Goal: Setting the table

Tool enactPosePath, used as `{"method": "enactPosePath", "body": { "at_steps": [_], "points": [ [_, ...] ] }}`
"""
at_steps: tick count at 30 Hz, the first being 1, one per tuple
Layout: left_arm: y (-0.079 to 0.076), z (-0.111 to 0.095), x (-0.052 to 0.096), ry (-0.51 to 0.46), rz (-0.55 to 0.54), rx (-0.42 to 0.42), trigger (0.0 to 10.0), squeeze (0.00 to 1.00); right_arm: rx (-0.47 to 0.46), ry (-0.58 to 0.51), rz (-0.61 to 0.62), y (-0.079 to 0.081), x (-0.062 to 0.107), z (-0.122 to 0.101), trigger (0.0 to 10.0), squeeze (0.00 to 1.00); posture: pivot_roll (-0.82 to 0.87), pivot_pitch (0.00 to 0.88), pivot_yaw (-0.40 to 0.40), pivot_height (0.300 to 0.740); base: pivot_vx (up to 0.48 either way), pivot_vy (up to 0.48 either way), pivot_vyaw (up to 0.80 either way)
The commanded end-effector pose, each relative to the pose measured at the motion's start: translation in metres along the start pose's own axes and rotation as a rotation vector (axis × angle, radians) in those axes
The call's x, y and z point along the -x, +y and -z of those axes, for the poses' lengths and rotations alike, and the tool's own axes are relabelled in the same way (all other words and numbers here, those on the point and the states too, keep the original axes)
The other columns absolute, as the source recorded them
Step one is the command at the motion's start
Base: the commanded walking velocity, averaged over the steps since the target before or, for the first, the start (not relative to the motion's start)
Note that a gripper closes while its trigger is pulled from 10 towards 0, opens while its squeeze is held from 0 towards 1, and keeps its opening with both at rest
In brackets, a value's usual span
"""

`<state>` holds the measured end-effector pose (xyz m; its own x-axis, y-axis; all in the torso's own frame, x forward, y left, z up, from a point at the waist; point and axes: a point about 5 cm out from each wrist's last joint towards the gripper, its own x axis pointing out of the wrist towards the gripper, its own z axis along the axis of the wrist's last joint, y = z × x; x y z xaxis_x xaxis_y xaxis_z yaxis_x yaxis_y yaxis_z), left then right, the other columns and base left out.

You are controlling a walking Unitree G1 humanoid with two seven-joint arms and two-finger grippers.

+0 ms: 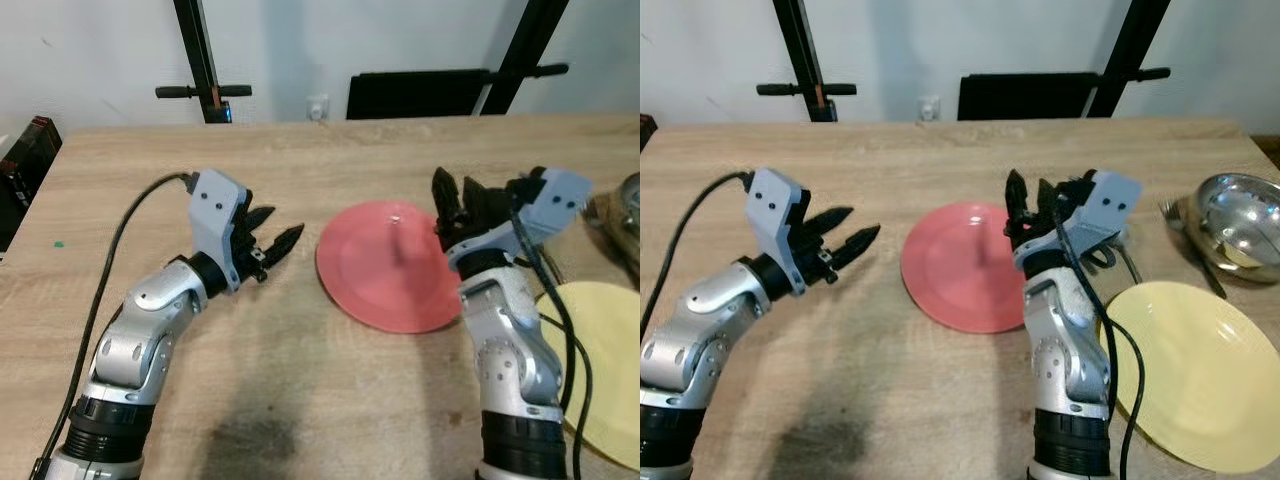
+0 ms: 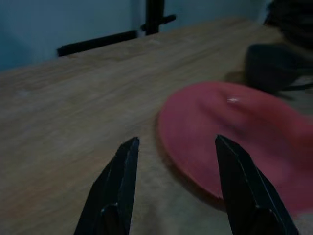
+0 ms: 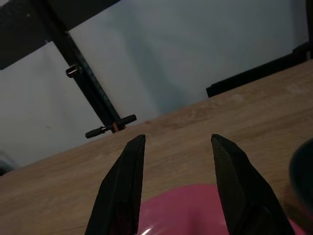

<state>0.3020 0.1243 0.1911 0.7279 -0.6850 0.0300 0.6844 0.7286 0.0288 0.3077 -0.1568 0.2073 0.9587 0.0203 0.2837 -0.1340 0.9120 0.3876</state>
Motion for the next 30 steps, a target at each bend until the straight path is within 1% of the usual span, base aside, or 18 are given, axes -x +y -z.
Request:
{"method": "enactPosePath", "body": {
  "at_steps": [1,3,4,5,10,12,14,16,17,18,21,22,23,24,26,27,29,30],
  "points": [
    [-0.007,0.004,0.000,0.018,0.069,0.029,10.0,0.00,0.010,0.010,0.007,-0.002,0.002,0.003,10.0,0.00,-0.09,0.049,0.072,0.740,0.000,0.000,0.00],
    [-0.009,0.005,-0.002,0.026,0.094,0.036,10.0,0.00,0.010,0.011,0.006,-0.002,0.001,0.003,10.0,0.00,-0.09,0.048,0.071,0.740,0.000,0.000,0.00],
    [-0.013,0.011,-0.007,0.055,0.149,0.021,10.0,0.00,0.011,0.011,0.004,-0.001,0.000,0.004,10.0,0.00,-0.09,0.046,0.068,0.740,0.000,0.000,0.00],
    [-0.014,0.013,-0.010,0.064,0.165,0.012,10.0,0.00,0.011,0.011,0.003,-0.001,0.000,0.004,10.0,0.00,-0.09,0.046,0.068,0.740,0.000,0.000,0.00],
    [-0.015,0.017,-0.018,0.079,0.195,-0.011,10.0,0.00,0.013,0.012,-0.002,0.000,-0.001,0.004,10.0,0.00,-0.10,0.048,0.066,0.740,0.000,0.000,0.00],
    [0.002,-0.001,-0.024,-0.001,0.137,0.094,10.0,0.00,0.015,0.013,-0.005,0.001,-0.001,0.004,10.0,0.00,-0.10,0.056,0.073,0.740,0.000,0.000,0.00],
    [0.021,-0.019,-0.023,-0.082,0.069,0.152,10.0,0.00,0.018,0.012,-0.006,0.001,0.000,0.004,10.0,0.00,-0.11,0.062,0.080,0.740,0.000,0.000,0.00],
    [0.040,-0.027,-0.010,-0.108,-0.016,0.142,10.0,0.00,0.017,0.011,-0.001,0.000,0.003,0.003,10.0,0.00,-0.11,0.071,0.086,0.740,0.000,0.000,0.00],
    [0.040,-0.027,-0.010,-0.108,-0.016,0.142,10.0,0.00,0.017,0.011,-0.001,0.000,0.003,0.003,10.0,0.00,-0.11,0.071,0.086,0.740,0.000,0.000,0.00],
    [0.046,-0.025,-0.002,-0.086,-0.046,0.106,10.0,0.00,0.017,0.012,0.004,0.000,0.004,0.003,10.0,0.00,-0.11,0.077,0.085,0.740,0.000,0.000,0.00],
    [0.057,-0.008,0.024,0.020,-0.095,-0.009,10.0,0.00,0.016,0.024,0.018,-0.004,0.008,0.007,10.0,0.00,-0.10,0.080,0.081,0.740,0.000,0.000,0.00],
    [0.057,0.000,0.030,0.054,-0.091,-0.026,10.0,0.00,0.016,0.031,0.019,-0.004,0.009,0.009,10.0,0.00,-0.10,0.079,0.079,0.740,0.000,0.000,0.00],
    [0.056,0.013,0.038,0.111,-0.077,-0.069,10.0,0.00,0.017,0.042,0.017,-0.005,0.009,0.012,10.0,0.00,-0.10,0.079,0.077,0.740,0.000,0.000,0.00],
    [0.055,0.016,0.039,0.123,-0.071,-0.079,10.0,0.00,0.018,0.045,0.016,-0.005,0.009,0.012,10.0,0.00,-0.10,0.079,0.077,0.740,0.000,0.000,0.00],
    [0.046,0.027,0.042,0.155,-0.023,-0.094,10.0,0.00,0.018,0.054,0.007,-0.004,0.008,0.015,10.0,0.00,-0.09,0.076,0.074,0.740,0.000,0.000,0.00],
    [0.046,0.027,0.042,0.155,-0.023,-0.094,10.0,0.00,0.018,0.054,0.007,-0.004,0.008,0.015,10.0,0.00,-0.09,0.076,0.074,0.740,0.000,0.000,0.00],
    [0.038,0.036,0.037,0.162,0.037,-0.119,10.0,0.00,0.020,0.060,-0.002,-0.002,0.006,0.018,10.0,0.00,-0.09,0.070,0.069,0.740,0.000,0.000,0.00],
    [0.038,0.037,0.036,0.158,0.043,-0.125,10.0,0.00,0.021,0.061,-0.004,-0.001,0.005,0.018,10.0,0.00,-0.09,0.070,0.069,0.740,0.000,0.000,0.00]
  ]
}}
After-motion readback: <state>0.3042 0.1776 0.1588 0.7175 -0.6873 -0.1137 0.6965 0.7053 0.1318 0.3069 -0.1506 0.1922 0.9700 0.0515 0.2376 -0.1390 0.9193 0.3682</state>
